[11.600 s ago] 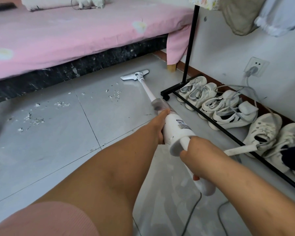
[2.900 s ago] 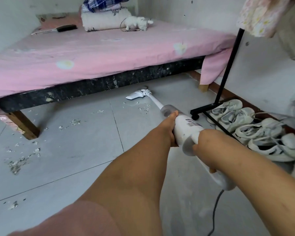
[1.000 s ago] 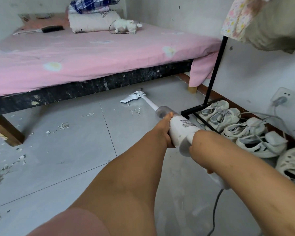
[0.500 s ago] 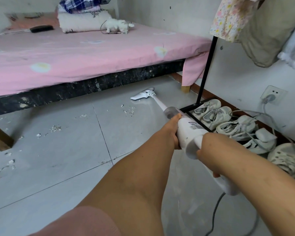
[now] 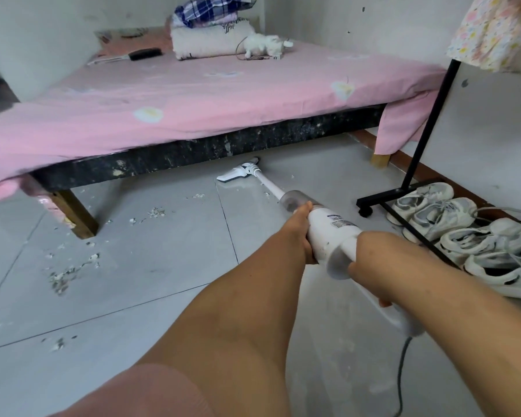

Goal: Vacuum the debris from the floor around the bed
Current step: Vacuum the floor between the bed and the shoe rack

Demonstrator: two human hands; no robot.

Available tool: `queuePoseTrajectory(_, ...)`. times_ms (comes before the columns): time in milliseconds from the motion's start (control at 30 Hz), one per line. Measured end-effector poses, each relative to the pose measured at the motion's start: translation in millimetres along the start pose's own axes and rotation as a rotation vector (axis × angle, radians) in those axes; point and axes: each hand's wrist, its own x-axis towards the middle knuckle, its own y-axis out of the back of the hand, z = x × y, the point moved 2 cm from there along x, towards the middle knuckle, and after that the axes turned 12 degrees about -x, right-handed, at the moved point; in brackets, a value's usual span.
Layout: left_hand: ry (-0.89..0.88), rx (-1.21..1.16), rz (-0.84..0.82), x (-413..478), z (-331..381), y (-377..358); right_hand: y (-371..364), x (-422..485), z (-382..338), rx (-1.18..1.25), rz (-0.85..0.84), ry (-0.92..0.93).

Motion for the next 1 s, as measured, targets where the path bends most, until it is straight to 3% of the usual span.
queuePoseTrajectory(267, -0.061, -0.068, 0.075, -10, 29, 46, 0, 4, -39, -0.01, -0.139, 0.004)
queuePoseTrajectory(600, -0.099, -0.111, 0.144, -24, 59, 90, 5, 6, -78, -0.051, -0.014, 0.126)
queuePoseTrajectory(833, -0.088, -0.069, 0.253, -33, 73, 129, -6, 19, -102, 0.025, -0.238, -0.006)
queuePoseTrajectory(1000, -0.147, -0.075, 0.283, -36, 80, 147, -13, 22, -118, -0.018, -0.191, 0.102)
